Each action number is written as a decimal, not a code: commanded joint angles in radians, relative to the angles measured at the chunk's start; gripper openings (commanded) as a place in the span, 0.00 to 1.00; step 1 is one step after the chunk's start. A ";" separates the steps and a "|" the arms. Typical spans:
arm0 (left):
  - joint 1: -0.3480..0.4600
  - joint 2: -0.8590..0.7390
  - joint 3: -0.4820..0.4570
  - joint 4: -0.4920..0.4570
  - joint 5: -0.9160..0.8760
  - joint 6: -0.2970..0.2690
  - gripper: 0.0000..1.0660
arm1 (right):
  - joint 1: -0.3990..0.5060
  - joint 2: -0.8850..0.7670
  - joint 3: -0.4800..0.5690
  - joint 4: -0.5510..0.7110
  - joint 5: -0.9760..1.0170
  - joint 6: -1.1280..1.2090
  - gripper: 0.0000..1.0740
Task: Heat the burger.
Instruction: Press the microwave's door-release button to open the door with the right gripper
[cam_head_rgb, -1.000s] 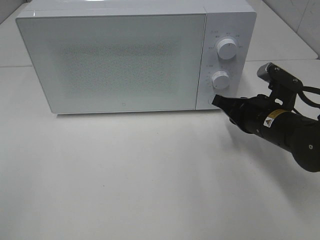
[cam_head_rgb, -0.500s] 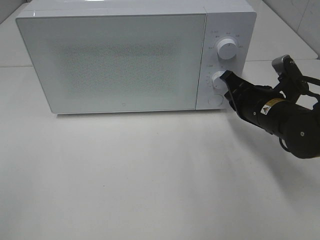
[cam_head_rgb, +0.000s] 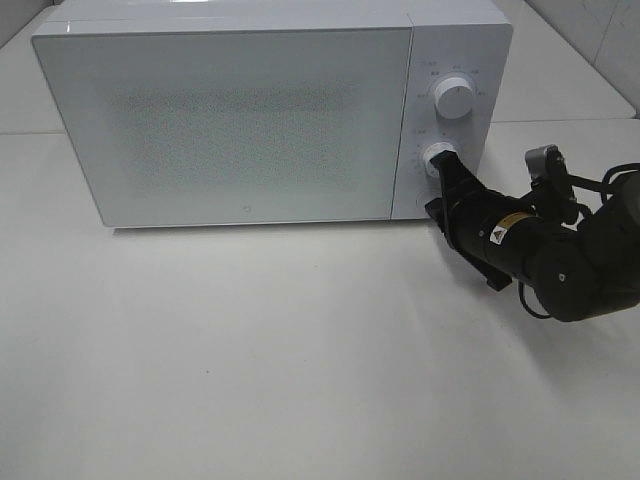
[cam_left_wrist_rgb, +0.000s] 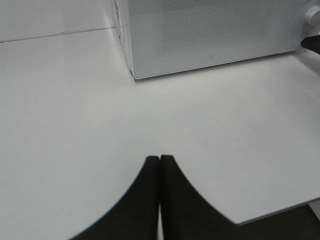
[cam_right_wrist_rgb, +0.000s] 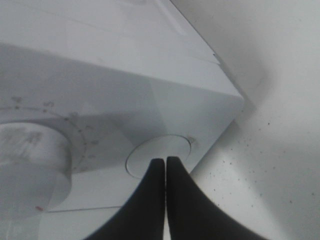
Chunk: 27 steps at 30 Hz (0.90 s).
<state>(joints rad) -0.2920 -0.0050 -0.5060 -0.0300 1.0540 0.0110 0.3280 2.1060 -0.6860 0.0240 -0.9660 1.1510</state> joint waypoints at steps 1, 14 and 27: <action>0.004 -0.021 0.002 0.004 -0.013 0.002 0.00 | 0.000 0.008 -0.026 -0.009 -0.012 0.012 0.00; 0.004 -0.021 0.002 0.006 -0.013 0.002 0.00 | 0.000 0.050 -0.101 0.033 -0.047 0.037 0.00; 0.004 -0.021 0.002 0.007 -0.013 0.000 0.00 | 0.000 0.050 -0.204 0.033 -0.134 0.078 0.00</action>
<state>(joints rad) -0.2920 -0.0050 -0.5060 -0.0260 1.0540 0.0110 0.3310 2.1580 -0.7900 0.0520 -0.9250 1.2150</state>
